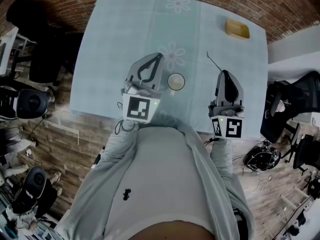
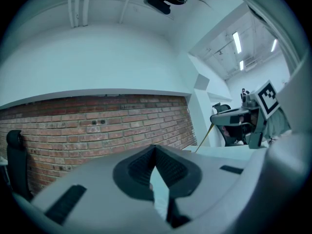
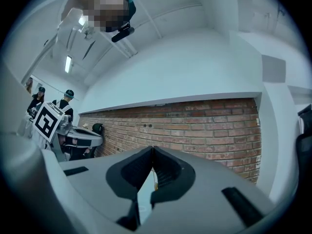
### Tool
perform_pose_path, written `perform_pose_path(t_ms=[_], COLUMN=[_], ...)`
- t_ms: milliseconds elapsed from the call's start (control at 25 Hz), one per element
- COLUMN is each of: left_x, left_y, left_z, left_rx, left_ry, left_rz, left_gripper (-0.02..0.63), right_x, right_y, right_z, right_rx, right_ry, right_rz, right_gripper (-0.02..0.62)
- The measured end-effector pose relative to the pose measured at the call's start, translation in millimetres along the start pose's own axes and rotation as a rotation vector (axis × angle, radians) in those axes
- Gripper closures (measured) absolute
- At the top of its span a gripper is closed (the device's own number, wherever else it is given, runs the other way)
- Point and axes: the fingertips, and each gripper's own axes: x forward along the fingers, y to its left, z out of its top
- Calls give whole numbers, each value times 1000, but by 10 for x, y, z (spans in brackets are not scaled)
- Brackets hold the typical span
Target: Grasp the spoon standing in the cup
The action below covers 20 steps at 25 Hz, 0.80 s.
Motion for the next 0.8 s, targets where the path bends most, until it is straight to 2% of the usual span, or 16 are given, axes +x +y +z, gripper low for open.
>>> perform_pose_path(t_ms=[800], left_x=[12], left_y=[44], left_z=[-55], left_rx=[1], left_ry=[13], left_rz=[-3], left_gripper=[589], right_x=[45], right_y=[45], right_z=[-50], right_rx=[10], right_ry=[17], right_rz=[13], right_gripper=[578])
